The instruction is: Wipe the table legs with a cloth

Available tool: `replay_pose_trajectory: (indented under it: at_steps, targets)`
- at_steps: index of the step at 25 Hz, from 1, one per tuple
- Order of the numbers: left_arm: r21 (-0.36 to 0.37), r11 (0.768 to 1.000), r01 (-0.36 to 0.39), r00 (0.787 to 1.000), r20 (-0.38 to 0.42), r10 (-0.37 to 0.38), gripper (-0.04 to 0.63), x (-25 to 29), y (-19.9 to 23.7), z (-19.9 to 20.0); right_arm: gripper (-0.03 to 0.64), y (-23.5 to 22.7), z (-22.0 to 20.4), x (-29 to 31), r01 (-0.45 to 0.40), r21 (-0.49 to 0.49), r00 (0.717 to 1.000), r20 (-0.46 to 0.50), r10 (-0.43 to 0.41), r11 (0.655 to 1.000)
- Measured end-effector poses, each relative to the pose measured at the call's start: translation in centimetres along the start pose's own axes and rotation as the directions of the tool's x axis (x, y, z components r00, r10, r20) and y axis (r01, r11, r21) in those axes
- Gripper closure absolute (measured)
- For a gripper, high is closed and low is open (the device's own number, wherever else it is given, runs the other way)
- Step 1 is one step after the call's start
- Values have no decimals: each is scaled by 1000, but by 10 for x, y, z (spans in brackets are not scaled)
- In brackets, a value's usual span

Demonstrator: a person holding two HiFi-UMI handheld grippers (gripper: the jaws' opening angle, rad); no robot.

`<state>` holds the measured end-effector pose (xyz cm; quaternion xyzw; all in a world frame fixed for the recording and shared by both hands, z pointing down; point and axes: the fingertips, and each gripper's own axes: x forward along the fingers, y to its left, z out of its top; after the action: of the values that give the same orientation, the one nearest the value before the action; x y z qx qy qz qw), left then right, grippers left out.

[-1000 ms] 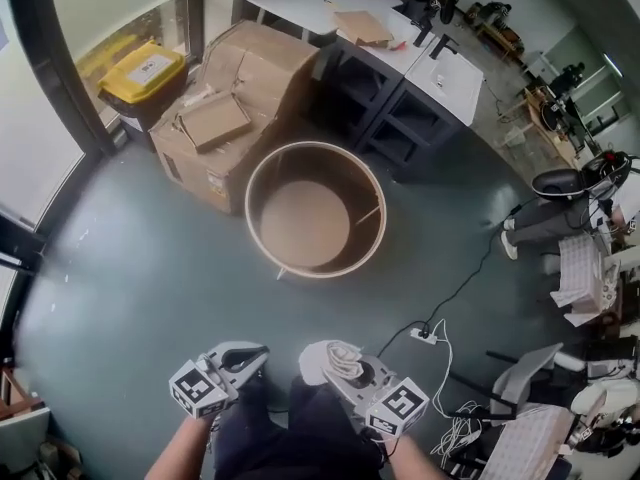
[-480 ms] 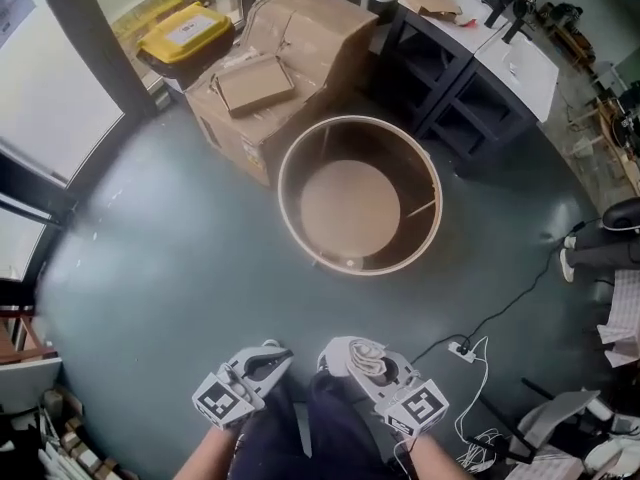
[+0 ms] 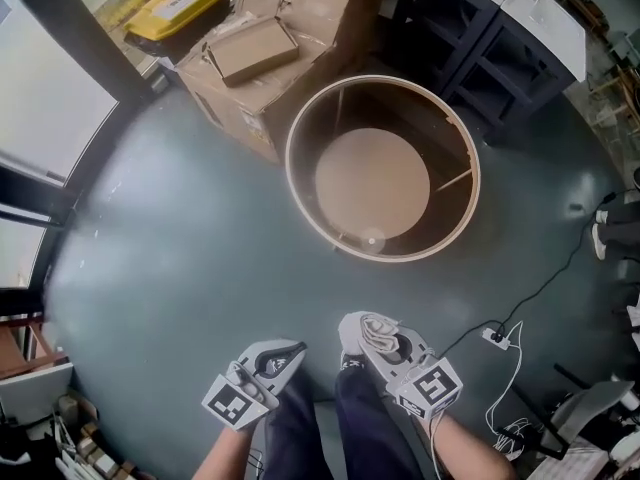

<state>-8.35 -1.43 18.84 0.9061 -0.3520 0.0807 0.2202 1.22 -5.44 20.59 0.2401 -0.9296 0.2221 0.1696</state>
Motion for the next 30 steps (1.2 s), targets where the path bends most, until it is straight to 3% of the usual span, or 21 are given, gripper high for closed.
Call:
replay_pose_trajectory:
  at_steps: [7,12,15,17,20,27,30]
  targets:
    - [22,997,77,997,10,-77,586,5,46,-30,538,-15,-27,46,24,-129,1000,-6,-25,991]
    - [66,985,159,987,-6,-159,586,16,60,-44,538,-17,-31,60,13,-358,1000,-5,-15,934]
    - [43,987,153,988,-7,-153,586,14,65,-49,538,-27,-30,51,63,-235,996,73,-48,970]
    - [28,992,123,992,-8,-122,586,13,75,-52,538,-41,-37,48,73,-185,996,56,-63,980]
    - [77,992,96,995,-5,-96,586,19,88,-59,538,-59,-41,57,42,-220,998,50,-32,975]
    - [157,979,129,992,-29,-125,586,50,72,-86,538,-85,-64,46,-40,-274,996,65,60,961]
    - [187,973,138,990,-34,-134,586,59,60,-95,538,-89,-79,30,-119,-234,989,60,136,965]
